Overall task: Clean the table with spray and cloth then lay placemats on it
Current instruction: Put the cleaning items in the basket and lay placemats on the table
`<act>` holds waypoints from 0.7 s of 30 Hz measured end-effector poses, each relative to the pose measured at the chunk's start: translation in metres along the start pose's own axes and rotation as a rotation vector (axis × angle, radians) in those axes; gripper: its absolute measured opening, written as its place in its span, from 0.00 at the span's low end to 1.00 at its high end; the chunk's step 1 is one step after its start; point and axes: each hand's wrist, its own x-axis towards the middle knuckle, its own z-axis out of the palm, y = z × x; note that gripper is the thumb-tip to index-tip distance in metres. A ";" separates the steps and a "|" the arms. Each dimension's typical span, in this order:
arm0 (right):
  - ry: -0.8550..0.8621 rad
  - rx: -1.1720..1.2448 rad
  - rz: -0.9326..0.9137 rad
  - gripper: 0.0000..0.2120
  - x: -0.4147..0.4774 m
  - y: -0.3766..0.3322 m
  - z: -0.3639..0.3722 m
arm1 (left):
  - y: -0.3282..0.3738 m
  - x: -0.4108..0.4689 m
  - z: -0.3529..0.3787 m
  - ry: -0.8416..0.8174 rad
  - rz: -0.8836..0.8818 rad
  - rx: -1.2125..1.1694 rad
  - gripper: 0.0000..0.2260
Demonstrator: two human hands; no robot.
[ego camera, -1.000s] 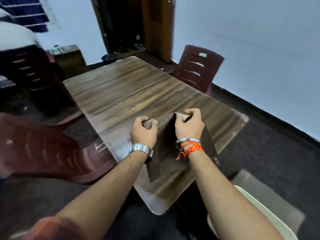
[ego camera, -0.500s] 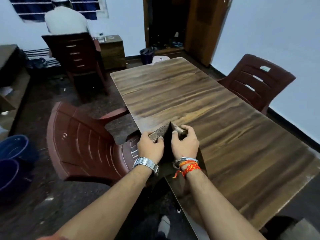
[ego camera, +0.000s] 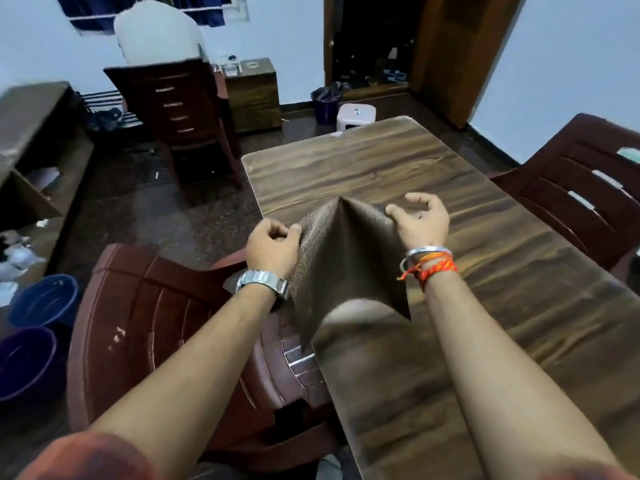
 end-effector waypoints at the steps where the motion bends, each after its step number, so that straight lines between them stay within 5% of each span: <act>1: -0.052 0.089 -0.011 0.13 0.015 -0.006 0.001 | 0.003 0.011 -0.004 0.001 0.054 -0.036 0.09; 4: -0.206 0.195 -0.007 0.14 0.055 0.008 -0.003 | -0.012 0.033 -0.008 -0.031 0.128 -0.123 0.07; 7: -0.342 -0.257 0.079 0.16 0.070 0.057 -0.006 | -0.054 0.028 0.007 -0.223 0.007 -0.104 0.08; 14: -0.522 -1.100 0.109 0.22 0.035 0.147 0.015 | -0.128 -0.003 0.056 -0.589 -0.438 0.393 0.26; 21: -0.598 -1.263 0.126 0.30 -0.041 0.162 0.056 | -0.134 -0.022 0.069 -0.625 -0.450 0.465 0.39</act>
